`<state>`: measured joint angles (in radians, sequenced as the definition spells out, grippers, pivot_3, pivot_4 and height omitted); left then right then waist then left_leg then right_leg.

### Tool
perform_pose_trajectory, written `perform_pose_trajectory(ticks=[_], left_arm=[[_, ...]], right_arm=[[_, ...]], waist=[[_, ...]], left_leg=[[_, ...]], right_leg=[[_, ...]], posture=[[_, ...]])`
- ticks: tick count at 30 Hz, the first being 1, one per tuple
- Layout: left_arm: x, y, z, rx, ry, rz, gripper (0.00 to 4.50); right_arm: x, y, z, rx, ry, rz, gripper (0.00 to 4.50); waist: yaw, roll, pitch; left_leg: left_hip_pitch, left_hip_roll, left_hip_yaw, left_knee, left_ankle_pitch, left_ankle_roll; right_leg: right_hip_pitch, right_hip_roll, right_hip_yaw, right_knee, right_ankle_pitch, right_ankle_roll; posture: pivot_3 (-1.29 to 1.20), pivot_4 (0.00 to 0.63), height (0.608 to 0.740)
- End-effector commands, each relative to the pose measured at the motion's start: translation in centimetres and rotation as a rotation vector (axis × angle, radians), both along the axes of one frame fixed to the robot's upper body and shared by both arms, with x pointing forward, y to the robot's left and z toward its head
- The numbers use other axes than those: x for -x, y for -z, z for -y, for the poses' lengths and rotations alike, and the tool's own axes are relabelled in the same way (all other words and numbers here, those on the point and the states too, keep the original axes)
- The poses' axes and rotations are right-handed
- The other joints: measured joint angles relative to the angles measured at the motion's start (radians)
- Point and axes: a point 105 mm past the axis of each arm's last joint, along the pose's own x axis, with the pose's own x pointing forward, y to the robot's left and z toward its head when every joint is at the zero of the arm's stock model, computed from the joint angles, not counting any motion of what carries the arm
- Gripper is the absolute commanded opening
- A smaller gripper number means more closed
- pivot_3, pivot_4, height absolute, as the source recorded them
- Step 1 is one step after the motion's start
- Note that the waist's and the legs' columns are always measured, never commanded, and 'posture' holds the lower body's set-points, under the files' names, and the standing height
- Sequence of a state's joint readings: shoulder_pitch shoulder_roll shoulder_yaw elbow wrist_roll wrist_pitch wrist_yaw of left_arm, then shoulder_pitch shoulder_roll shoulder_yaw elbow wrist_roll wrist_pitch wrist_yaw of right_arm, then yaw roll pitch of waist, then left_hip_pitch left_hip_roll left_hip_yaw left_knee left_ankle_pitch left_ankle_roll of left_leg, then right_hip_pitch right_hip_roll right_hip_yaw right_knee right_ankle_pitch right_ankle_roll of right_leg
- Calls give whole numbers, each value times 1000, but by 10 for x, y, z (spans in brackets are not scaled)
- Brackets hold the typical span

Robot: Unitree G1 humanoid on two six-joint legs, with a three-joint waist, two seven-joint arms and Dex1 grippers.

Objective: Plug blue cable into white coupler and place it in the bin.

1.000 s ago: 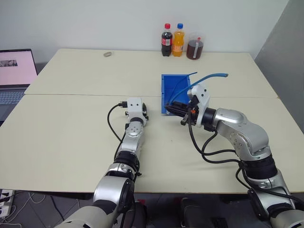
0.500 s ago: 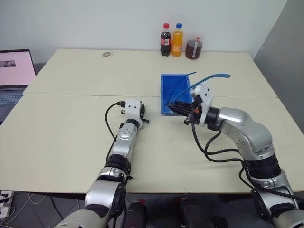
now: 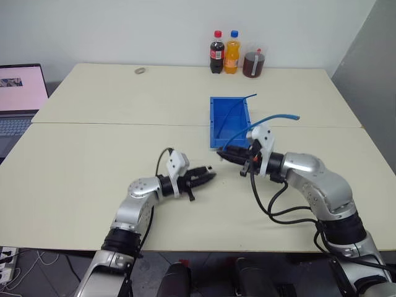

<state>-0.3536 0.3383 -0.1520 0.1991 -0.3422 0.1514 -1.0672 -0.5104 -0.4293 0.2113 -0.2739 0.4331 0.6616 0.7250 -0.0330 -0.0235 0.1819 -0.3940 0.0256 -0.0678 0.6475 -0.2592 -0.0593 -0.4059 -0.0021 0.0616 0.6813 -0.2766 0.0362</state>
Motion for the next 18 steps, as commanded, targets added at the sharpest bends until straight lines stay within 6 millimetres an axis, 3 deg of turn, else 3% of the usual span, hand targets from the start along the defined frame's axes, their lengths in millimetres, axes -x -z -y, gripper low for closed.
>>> perform_pose_trajectory(ticks=[1, 18], left_arm=[[18, -7, 13, 3, 123, 26, 777], [21, 11, 15, -99, 203, 70, 777]], right_arm=[[17, -3, -9, 18, -88, 36, 143], [34, 16, 5, 81, -176, -41, 143]], waist=[[0, 0, 0], [1, 0, 0]], left_leg=[[0, 0, 0, 0, 0, 0], [0, 0, -1, 1, 0, 0]], right_leg=[[0, 0, 0, 0, 0, 0], [1, 1, -1, 0, 0, 0]], posture=[[0, 150, 740], [0, 150, 740]])
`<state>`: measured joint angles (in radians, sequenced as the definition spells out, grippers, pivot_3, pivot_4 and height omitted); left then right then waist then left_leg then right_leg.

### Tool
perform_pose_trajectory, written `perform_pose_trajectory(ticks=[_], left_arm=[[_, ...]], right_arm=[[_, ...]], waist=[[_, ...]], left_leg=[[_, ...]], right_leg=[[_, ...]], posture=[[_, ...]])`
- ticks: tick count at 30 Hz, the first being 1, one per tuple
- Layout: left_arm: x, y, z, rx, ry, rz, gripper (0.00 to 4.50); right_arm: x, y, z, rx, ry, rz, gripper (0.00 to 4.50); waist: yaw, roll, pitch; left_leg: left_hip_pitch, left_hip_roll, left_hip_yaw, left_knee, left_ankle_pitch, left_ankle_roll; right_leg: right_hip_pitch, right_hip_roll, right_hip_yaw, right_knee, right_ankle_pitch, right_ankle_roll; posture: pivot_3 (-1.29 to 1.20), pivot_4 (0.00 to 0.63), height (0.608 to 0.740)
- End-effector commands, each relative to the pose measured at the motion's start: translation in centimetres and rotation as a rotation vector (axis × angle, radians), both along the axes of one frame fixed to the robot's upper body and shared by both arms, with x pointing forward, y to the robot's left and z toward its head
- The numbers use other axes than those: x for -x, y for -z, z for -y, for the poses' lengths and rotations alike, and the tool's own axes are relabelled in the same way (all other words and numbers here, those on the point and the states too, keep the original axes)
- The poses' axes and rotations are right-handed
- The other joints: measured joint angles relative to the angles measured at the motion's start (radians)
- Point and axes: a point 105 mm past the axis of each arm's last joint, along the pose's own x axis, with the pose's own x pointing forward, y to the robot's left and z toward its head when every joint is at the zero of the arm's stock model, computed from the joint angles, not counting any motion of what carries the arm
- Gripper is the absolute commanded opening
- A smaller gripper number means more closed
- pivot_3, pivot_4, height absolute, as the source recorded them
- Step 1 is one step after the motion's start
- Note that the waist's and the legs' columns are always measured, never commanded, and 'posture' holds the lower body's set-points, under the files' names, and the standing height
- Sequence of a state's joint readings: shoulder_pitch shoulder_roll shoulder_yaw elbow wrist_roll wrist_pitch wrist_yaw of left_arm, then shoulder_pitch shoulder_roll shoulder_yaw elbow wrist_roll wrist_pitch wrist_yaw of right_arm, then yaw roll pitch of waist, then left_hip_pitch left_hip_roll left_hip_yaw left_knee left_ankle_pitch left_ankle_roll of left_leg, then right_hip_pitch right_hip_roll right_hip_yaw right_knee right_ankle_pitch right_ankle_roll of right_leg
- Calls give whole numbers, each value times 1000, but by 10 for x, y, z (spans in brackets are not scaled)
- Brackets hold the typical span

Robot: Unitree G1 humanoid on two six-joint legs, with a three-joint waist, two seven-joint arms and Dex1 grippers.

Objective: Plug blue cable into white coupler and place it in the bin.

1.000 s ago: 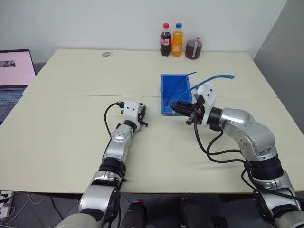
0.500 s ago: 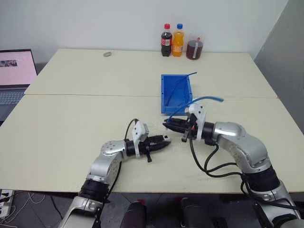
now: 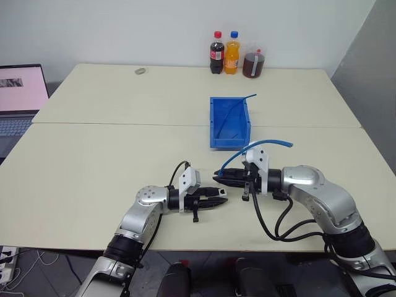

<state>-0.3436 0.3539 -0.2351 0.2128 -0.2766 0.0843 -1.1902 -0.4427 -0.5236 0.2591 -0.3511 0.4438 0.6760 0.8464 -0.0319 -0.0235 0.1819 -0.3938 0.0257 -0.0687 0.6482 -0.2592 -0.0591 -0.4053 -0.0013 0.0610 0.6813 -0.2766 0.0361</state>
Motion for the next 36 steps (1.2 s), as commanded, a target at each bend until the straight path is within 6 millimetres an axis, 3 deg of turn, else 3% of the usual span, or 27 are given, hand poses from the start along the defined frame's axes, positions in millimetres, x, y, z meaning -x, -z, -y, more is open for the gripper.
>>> perform_pose_trajectory(ticks=[1, 22, 30, 36], left_arm=[[-1, -5, 2, -1, 23, 54, 777], [2, 1, 5, -30, 32, 127, 777], [5, 8, 1, -58, 39, 135, 777], [8, 10, 2, -65, 49, 131, 777]], right_arm=[[4, -2, 3, -13, -35, 7, 143], [3, 23, -1, -18, -77, 9, 141], [-3, 9, 8, -42, -45, 44, 140], [-1, 19, 9, -11, -52, 37, 140]], waist=[[0, 0, 0], [0, 0, 0], [0, 0, 0], [0, 0, 0]], left_leg=[[0, 0, 0, 0, 0, 0], [0, 0, 0, 0, 0, 0], [0, 0, 0, 0, 0, 0], [1, 0, 0, 0, 0, 0]], right_leg=[[0, 0, 0, 0, 0, 0], [0, 0, 0, 0, 0, 0], [0, 0, 0, 0, 0, 0], [0, 0, 0, 0, 0, 0]], posture=[[0, 150, 740], [0, 150, 740], [0, 150, 740], [0, 150, 740]])
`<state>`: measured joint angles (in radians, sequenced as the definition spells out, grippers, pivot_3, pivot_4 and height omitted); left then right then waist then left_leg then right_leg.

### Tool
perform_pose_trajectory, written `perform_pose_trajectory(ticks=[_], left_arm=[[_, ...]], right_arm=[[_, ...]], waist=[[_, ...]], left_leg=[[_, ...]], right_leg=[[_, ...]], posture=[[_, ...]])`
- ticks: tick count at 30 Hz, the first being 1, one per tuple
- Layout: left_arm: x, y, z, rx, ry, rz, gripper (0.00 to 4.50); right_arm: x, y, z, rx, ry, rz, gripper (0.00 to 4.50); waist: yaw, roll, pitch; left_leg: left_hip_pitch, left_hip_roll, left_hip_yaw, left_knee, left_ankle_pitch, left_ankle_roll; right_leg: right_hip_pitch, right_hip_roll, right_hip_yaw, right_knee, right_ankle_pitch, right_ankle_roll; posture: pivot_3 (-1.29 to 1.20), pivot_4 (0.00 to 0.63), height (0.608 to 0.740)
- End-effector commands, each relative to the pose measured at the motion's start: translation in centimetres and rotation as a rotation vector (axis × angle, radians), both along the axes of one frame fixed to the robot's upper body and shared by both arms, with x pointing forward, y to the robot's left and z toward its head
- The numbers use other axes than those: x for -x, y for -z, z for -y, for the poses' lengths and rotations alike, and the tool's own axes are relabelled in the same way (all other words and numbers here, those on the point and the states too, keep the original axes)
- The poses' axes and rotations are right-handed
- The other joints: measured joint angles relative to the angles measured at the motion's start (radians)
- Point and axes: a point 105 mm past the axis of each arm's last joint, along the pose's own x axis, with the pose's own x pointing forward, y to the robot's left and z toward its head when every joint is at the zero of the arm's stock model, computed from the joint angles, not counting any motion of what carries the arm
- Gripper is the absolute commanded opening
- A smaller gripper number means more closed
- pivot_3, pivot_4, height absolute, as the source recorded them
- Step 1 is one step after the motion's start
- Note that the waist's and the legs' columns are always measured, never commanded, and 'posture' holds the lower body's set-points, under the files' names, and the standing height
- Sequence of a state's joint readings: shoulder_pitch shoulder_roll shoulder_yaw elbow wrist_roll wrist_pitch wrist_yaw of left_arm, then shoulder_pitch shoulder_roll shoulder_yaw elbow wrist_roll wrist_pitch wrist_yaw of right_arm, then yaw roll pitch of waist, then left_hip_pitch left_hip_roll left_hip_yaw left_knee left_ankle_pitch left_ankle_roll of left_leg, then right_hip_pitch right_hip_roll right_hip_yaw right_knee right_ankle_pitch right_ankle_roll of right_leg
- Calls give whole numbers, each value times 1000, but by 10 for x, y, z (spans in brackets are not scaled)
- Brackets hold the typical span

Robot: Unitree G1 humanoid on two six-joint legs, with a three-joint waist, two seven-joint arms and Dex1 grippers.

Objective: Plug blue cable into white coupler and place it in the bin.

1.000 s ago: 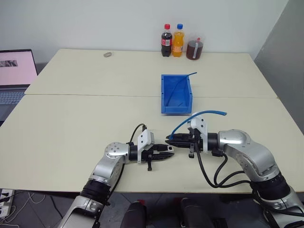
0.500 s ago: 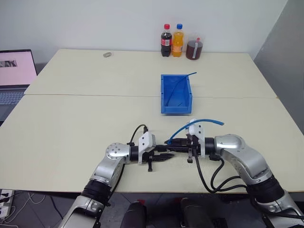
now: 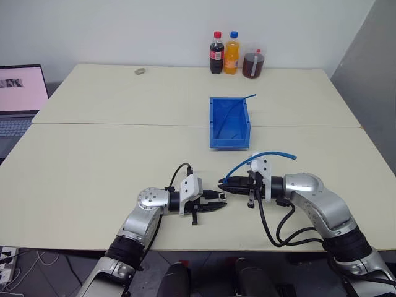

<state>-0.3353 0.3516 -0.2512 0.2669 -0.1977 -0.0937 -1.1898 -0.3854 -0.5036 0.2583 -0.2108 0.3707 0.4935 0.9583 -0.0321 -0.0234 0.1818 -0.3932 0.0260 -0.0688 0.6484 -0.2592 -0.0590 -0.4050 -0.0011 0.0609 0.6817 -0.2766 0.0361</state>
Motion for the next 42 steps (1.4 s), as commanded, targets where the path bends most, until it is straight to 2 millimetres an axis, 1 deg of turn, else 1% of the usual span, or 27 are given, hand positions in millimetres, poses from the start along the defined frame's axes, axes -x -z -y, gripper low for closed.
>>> perform_pose_trajectory(ticks=[1, 6, 18, 28, 37, 42], left_arm=[[6, 3, 2, -17, 26, 3, 777], [9, 6, 1, -29, 27, -3, 777], [8, 7, 1, -31, 20, -8, 777], [9, 7, 1, -23, 16, -27, 777], [6, 3, 1, -1, 1, -45, 777], [6, 3, 0, -6, 1, -47, 777]], right_arm=[[4, -3, -1, 1, -23, 38, 140], [10, -6, -5, -18, -40, 34, 140], [13, -4, -7, -27, -37, 27, 137], [13, 2, -8, -29, -20, 11, 135], [14, 17, -4, 5, -10, -9, 135], [13, 17, -1, 6, -3, -5, 135]], waist=[[0, 0, 0], [0, 0, 0], [0, 0, 0], [0, 0, 0], [0, 1, -1], [0, 1, -2]], left_leg=[[0, 0, 0, 0, 0, 0], [0, 0, 0, 0, 0, 0], [1, 0, 0, 0, 0, 0], [1, 0, 0, 0, 0, 0], [1, 0, 0, 0, 0, 0], [2, 0, 0, 0, 0, 0]], right_leg=[[0, 0, 0, 0, 0, 0], [0, 0, 0, 0, 0, 0], [1, 0, 0, 0, 0, 0], [1, 0, 0, 0, 0, 0], [1, 0, 0, 0, 0, 0], [2, 0, 0, 0, 0, 0]], posture=[[0, 150, 740], [0, 150, 740], [0, 150, 740], [0, 150, 740], [0, 150, 740], [0, 150, 740]])
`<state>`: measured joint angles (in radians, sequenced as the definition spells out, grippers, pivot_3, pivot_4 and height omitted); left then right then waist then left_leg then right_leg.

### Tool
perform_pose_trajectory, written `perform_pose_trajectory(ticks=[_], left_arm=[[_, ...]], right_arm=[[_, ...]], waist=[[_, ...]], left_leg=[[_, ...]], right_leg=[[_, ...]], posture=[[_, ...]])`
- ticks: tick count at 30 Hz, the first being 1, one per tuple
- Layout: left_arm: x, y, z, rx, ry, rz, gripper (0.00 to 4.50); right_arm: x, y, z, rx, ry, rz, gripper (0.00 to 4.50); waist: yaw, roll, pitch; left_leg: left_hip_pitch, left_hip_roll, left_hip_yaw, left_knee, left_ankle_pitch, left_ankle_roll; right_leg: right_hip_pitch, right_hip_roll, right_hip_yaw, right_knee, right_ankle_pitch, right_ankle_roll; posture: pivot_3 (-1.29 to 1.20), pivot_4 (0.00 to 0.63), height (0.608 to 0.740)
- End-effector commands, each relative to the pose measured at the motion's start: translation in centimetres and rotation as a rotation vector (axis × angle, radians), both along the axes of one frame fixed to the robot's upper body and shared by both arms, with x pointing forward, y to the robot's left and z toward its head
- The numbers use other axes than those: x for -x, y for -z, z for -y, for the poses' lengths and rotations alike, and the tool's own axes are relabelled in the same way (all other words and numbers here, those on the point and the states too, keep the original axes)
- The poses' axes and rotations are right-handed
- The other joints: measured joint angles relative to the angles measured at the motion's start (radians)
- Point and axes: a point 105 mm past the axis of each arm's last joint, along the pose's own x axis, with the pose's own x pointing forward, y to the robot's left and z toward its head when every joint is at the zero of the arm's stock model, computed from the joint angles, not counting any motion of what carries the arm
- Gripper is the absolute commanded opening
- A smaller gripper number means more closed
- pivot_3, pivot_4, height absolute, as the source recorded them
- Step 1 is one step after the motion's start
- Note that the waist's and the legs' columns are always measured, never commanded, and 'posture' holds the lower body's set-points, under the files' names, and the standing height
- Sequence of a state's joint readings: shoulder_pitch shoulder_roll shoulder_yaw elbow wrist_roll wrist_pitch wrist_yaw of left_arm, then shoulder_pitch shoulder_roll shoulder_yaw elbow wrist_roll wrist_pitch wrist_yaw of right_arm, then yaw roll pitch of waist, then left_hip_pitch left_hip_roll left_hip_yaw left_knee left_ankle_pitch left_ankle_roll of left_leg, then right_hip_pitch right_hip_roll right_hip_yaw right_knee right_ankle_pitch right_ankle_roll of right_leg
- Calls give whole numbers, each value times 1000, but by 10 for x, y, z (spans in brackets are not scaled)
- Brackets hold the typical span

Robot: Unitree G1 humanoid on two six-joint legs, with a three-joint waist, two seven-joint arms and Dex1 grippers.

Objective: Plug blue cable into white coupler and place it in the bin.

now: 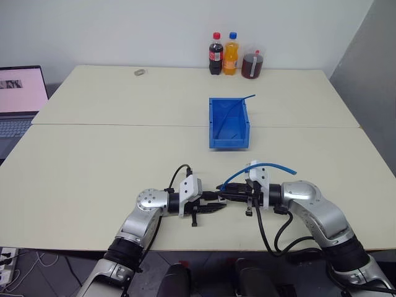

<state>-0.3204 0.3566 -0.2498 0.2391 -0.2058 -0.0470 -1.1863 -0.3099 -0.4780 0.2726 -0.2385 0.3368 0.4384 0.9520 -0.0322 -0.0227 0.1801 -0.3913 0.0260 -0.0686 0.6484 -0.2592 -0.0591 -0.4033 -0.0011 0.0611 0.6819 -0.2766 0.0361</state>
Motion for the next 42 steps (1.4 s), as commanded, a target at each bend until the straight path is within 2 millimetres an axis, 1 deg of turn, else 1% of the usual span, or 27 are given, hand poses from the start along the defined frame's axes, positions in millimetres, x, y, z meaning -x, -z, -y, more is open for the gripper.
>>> perform_pose_trajectory(ticks=[1, 11, 21, 33, 42], left_arm=[[3, 2, 1, -7, 11, -13, 777], [5, 5, 0, -22, 22, -10, 777], [6, 6, 0, -23, 18, -13, 777], [6, 7, 1, -23, 17, -14, 777], [7, 7, 2, -17, 21, -14, 777]], right_arm=[[1, 5, 3, 21, 7, -11, 135], [-5, 8, 9, 31, 41, -4, 134], [-5, 10, 12, 40, 43, -10, 134], [2, 13, 5, 40, 15, -21, 134], [9, 21, 1, 62, -11, -38, 133]], waist=[[0, 0, 0], [0, 0, 0], [0, 0, -1], [0, 0, -2], [0, 0, -5]], left_leg=[[0, 0, 0, 0, 0, 0], [0, 0, 0, 0, 0, 0], [1, 0, 0, 0, 0, 0], [1, 0, 0, 0, 0, 0], [1, 0, 0, -1, 0, 0]], right_leg=[[0, 0, 0, 0, 0, 0], [0, 0, 0, 0, 0, 0], [1, 0, 0, 0, 0, 0], [1, 0, 0, 0, 0, 0], [1, 0, 0, 0, 0, 0]], posture=[[0, 150, 740], [0, 150, 740], [0, 150, 740], [0, 150, 740], [0, 150, 740]])
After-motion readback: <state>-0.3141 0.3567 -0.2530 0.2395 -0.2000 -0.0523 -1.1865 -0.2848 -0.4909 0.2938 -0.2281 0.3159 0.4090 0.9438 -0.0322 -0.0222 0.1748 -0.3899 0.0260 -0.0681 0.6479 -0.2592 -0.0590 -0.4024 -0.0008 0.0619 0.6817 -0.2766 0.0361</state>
